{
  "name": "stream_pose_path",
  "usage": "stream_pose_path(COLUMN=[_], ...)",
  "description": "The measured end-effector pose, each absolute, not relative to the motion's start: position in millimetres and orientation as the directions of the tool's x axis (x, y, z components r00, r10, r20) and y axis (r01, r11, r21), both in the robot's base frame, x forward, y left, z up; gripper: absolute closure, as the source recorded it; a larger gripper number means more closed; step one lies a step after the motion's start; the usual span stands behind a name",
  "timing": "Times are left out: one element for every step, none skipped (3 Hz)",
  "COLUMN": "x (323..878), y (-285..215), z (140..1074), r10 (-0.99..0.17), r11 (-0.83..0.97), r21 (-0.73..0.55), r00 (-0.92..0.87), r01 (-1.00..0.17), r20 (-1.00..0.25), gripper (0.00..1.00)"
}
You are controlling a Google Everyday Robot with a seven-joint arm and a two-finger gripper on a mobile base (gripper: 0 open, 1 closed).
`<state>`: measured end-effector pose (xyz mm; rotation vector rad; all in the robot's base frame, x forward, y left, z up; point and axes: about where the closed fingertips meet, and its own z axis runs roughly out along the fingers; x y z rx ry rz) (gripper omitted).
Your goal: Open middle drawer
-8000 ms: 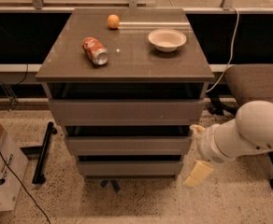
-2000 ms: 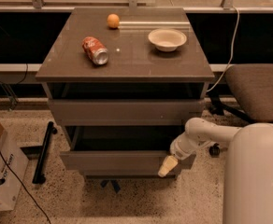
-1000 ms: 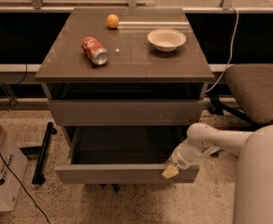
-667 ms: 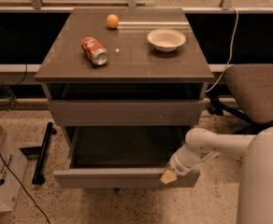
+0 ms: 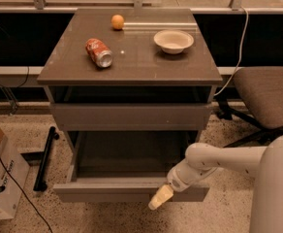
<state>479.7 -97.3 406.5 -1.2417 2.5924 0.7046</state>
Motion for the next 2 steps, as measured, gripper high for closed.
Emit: stream_pose_path(x=[471.6, 471.6], y=[-87.0, -87.0], z=[404.9, 404.9], r10=[-0.660, -0.660], r11=[0.557, 0.557], r21=[0.361, 0.361], r00=[-0.663, -0.663], r01=[-0.747, -0.747], r20=[-0.353, -0.353], gripper=[0.00, 0.00])
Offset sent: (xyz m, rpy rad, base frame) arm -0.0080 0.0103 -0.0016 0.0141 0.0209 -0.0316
